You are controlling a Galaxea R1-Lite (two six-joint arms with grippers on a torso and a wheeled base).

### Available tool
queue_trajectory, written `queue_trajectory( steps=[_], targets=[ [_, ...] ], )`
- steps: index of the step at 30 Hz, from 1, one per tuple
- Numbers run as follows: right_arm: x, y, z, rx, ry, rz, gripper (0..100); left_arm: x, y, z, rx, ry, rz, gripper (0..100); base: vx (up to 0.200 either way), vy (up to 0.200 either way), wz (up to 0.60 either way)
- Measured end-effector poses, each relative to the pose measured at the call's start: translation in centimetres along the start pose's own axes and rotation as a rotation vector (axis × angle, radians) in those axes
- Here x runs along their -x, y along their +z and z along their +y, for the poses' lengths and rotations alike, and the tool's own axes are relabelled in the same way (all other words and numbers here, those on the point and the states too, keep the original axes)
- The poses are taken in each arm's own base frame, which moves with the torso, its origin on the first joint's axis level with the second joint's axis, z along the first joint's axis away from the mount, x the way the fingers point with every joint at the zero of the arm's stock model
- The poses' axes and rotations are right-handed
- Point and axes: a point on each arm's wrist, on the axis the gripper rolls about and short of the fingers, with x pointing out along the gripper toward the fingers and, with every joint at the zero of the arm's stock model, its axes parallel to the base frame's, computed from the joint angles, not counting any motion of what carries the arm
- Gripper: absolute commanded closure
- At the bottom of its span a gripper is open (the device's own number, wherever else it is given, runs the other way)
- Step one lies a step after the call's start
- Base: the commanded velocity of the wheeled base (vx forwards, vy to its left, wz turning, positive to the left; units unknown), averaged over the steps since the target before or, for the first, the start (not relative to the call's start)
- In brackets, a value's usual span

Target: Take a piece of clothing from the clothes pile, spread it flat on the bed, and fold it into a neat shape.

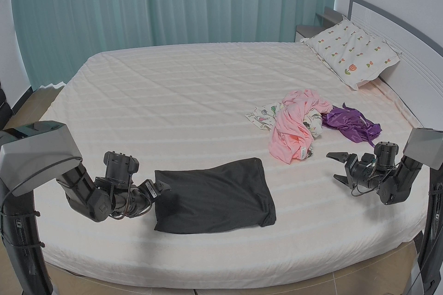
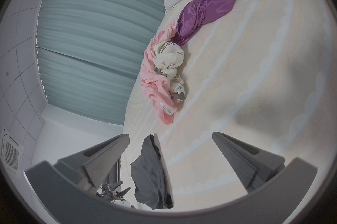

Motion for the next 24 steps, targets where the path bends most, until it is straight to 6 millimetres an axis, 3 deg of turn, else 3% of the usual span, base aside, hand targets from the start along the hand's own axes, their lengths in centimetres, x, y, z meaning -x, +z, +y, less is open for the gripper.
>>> queue_trajectory(
  steps=[10,24],
  targets=[
    [-0.1,-0.2,-0.3,0.002,0.001,-0.001,0,-3.4,-0.9,0.7,-0.285,-0.023,-0.078,0,0.0,0.0,0.0],
    [-0.1,-0.3,-0.4,-0.001,0.0,0.002,0,-5.1,-1.2,1.3,-0.309,-0.175,-0.031,0,0.0,0.0,0.0]
  ],
)
